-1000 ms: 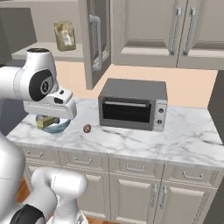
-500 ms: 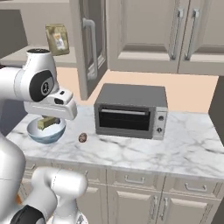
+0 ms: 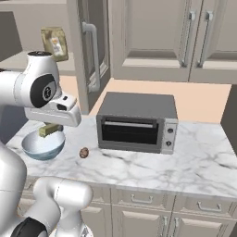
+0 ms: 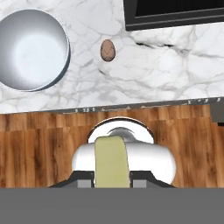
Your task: Pick the egg and butter from the fridge and place them by the bowl for mixing.
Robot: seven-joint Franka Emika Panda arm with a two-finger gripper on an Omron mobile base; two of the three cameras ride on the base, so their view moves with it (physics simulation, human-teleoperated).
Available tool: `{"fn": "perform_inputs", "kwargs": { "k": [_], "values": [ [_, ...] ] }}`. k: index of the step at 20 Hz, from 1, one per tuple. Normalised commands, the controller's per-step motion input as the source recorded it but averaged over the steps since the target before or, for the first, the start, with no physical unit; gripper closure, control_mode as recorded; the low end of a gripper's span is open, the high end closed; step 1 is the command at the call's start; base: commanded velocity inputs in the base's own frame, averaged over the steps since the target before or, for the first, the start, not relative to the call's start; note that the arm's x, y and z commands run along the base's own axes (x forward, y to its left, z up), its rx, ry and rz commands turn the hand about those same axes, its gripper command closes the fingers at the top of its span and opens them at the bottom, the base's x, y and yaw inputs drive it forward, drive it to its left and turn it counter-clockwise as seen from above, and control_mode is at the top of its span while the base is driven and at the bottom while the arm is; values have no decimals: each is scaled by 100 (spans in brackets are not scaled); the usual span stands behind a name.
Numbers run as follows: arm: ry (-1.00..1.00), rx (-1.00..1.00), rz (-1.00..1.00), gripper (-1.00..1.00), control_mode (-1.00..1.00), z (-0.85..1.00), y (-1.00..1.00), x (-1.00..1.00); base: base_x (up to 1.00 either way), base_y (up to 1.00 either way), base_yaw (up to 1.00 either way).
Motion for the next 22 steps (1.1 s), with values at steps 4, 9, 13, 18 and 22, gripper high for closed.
{"fn": "perform_inputs", "kwargs": {
  "k": [4,9,13,18,22],
  "values": [
    [0,0,0,100,100,0,0,0,51,17,0],
    [0,0,0,100,100,0,0,0,57,20,0],
    [0,0,0,100,100,0,0,0,71,24,0],
    [2,0,0,100,-100,-10,5,16,55,21,1],
    [16,0,1,100,-100,-81,15,80,0,0,0]
  ]
}}
